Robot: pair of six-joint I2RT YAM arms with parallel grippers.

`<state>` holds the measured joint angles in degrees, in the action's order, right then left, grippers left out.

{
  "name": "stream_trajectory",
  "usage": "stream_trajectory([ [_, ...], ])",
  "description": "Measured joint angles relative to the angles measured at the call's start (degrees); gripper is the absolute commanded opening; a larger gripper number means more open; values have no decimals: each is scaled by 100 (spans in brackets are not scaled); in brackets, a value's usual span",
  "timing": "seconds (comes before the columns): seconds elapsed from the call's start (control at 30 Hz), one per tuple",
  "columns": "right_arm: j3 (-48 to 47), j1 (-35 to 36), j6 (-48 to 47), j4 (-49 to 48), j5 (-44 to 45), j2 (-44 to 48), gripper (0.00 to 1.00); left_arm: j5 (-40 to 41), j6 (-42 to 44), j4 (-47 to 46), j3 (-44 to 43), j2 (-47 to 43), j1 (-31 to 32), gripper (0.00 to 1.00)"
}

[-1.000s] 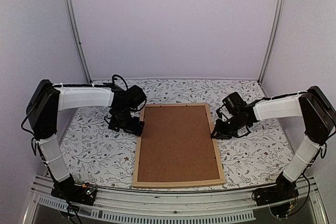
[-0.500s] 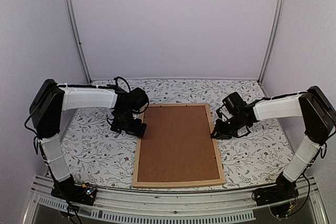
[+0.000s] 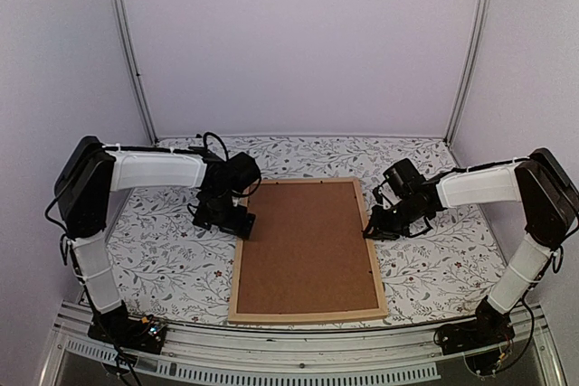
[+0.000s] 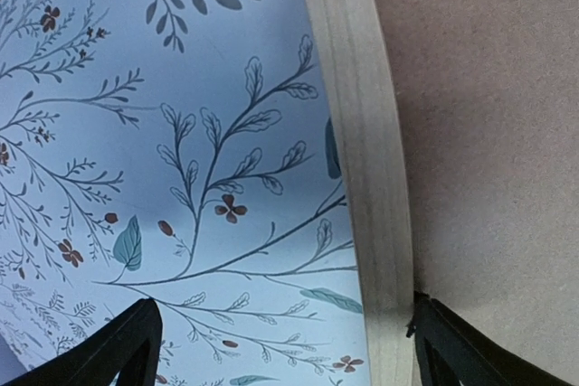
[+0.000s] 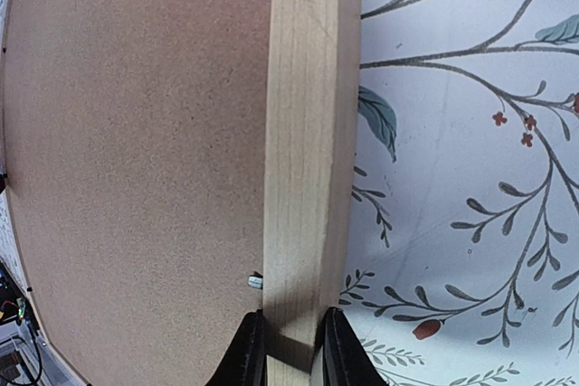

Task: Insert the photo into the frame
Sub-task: Press the fastener onto the backboard.

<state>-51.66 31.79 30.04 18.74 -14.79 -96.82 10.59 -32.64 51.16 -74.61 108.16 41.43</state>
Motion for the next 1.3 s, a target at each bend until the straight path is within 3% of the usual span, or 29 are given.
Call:
stream_trajectory([
  [0.6, 101, 0, 46, -140, -24, 44, 9, 103, -256, -238, -76, 125, 385, 100],
  [1.03, 101, 0, 55, -142, -22, 44, 9, -522, -501, -195, 1541, -1692, 437, 100],
  [1.3, 101, 0, 57, -140, -20, 44, 9, -804, -776, -203, 1993, -1829, 793, 100],
])
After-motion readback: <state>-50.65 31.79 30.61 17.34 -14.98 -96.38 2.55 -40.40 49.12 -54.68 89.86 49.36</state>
